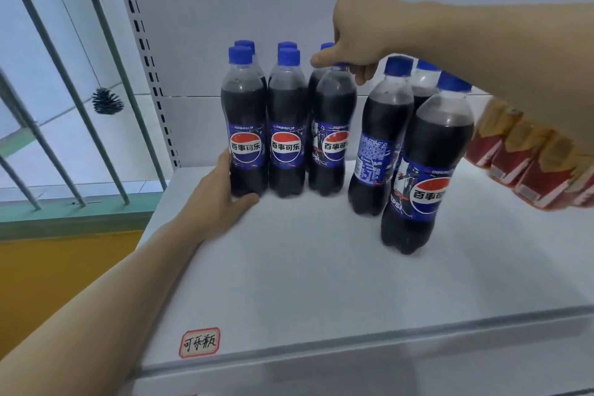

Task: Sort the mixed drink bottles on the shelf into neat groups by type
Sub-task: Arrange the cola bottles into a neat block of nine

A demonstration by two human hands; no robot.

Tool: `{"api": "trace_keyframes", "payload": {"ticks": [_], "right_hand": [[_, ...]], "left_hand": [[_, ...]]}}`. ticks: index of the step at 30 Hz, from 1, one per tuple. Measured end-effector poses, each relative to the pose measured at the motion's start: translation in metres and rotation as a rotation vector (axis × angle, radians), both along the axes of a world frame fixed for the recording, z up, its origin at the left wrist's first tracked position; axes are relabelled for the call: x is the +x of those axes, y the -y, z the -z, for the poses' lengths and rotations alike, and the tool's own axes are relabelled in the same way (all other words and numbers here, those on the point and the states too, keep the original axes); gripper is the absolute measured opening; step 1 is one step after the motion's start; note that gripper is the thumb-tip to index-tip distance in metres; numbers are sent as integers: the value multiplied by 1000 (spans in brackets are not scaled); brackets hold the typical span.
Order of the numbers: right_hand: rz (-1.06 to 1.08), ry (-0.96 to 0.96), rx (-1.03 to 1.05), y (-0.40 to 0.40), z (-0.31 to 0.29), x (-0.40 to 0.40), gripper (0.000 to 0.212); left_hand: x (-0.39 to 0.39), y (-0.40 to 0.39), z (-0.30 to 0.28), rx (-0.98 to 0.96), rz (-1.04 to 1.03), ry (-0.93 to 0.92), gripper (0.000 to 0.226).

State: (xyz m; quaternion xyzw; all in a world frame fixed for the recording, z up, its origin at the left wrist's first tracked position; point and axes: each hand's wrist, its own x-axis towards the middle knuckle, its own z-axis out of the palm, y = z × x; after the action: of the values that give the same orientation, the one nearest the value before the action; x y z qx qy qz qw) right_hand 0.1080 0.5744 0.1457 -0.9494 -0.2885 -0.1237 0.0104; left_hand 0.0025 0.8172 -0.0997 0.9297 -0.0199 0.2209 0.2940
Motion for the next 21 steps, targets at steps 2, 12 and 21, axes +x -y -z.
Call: {"api": "trace_keyframes", "payload": {"ticks": [2,12,21], "right_hand": [[20,6,35,0,2,1,54],[102,-101,75,-1,-4,-1,58],[-74,263,375,59,-17,-39,50]], "left_hand": [[2,-1,1,-3,7,-6,91],[6,-2,5,10,21,19,93],[-10,7,-6,-47,-150,76,73]]}}
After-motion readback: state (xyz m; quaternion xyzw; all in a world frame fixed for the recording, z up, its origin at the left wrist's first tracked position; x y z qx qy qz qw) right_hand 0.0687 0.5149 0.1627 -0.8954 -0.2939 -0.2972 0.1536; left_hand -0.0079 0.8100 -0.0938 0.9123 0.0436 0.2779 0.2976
